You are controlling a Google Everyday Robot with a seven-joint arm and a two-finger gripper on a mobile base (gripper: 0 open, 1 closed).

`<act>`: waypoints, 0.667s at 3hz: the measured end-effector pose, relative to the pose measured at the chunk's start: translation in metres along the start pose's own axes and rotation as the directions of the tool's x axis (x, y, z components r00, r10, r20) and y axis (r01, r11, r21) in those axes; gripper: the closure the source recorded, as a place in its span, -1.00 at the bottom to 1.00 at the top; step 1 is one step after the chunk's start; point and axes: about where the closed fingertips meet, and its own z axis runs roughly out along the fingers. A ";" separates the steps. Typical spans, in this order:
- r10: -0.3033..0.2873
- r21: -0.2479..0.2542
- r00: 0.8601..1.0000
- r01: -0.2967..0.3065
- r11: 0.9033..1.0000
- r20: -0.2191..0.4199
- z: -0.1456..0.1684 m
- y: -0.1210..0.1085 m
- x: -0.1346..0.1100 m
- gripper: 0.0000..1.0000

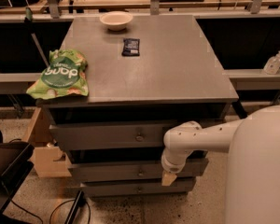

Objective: Open middle drawer

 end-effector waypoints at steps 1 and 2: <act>-0.001 -0.003 1.000 0.001 1.000 0.000 0.001 0.001 0.000 0.43; -0.001 -0.004 1.000 0.001 1.000 0.000 0.002 0.001 0.000 0.90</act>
Offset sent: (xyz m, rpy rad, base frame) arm -0.0007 0.0000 -0.0009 -0.0001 0.0025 0.0009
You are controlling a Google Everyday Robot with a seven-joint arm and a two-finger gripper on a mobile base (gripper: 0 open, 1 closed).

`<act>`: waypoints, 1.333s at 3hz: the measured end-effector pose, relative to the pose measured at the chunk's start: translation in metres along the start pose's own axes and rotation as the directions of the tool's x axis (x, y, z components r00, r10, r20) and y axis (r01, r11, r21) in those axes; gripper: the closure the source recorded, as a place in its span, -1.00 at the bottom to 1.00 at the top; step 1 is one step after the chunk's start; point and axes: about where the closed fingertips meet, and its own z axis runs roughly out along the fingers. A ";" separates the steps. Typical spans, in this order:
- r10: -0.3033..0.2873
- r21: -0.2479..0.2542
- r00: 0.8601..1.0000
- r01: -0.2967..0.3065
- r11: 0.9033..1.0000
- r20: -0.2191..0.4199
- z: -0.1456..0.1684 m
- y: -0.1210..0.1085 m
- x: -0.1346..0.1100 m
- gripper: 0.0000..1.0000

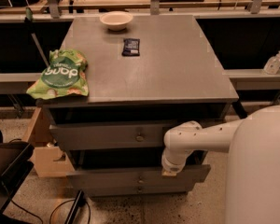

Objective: Open middle drawer

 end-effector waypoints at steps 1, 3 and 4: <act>0.000 -0.002 1.000 0.000 1.000 0.000 0.001 0.001 0.000 1.00; -0.011 -0.057 0.999 0.008 0.998 -0.046 -0.005 0.022 -0.002 1.00; -0.011 -0.057 0.999 0.008 0.998 -0.047 -0.005 0.022 -0.002 1.00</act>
Offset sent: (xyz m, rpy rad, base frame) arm -0.0007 0.0000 -0.0007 -0.0002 0.0018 0.0004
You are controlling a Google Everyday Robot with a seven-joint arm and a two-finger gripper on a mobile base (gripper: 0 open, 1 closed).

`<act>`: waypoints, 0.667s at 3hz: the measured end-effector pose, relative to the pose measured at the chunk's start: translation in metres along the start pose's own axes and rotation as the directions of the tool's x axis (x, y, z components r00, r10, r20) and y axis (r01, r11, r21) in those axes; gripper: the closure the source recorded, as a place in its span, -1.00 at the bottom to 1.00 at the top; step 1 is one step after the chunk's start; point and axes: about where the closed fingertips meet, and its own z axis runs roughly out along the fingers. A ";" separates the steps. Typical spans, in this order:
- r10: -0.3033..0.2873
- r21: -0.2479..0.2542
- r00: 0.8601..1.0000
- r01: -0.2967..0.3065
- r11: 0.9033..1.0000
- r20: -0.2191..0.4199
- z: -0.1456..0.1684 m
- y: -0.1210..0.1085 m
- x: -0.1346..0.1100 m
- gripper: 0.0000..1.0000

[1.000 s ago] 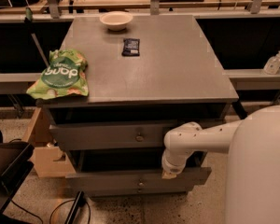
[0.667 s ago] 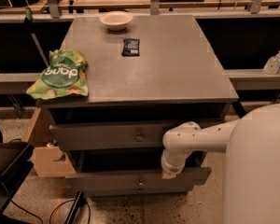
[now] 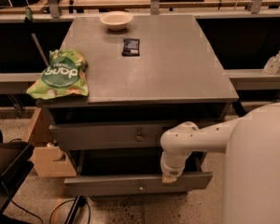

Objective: Open middle drawer

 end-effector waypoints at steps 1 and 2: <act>-0.007 -0.012 1.000 0.007 1.000 -0.016 -0.007 0.013 -0.002 1.00; -0.007 -0.012 1.000 0.007 1.000 -0.016 -0.007 0.013 -0.002 1.00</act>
Offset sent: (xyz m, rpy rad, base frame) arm -0.1482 0.0159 0.1051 -0.1732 0.1245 0.1091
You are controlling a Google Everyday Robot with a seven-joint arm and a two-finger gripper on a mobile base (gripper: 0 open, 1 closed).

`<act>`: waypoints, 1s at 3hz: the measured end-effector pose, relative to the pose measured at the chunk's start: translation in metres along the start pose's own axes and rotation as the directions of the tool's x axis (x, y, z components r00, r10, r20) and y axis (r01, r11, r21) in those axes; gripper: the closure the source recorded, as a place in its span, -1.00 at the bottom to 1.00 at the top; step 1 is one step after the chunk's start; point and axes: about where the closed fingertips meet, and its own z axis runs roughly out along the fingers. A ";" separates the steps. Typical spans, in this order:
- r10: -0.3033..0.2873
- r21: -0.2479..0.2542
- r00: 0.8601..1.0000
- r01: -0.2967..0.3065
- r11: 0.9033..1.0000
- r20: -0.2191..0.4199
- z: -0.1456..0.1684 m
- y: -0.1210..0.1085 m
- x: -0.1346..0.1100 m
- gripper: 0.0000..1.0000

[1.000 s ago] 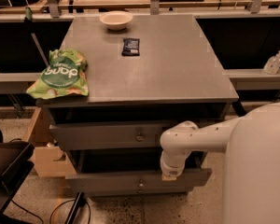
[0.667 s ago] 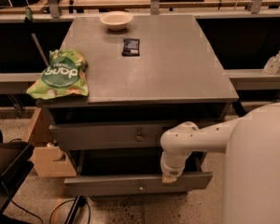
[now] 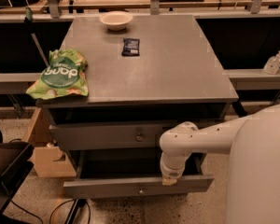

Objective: Open middle drawer

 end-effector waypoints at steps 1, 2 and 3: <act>-0.010 -0.012 1.000 0.010 1.000 -0.019 -0.009 0.016 -0.002 1.00; -0.070 0.019 0.998 0.070 0.997 0.002 -0.051 0.067 0.012 1.00; -0.114 0.018 0.993 0.114 0.993 -0.001 -0.051 0.069 0.017 1.00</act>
Offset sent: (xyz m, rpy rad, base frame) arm -0.1248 0.0020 0.0947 -0.0735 0.0217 0.1478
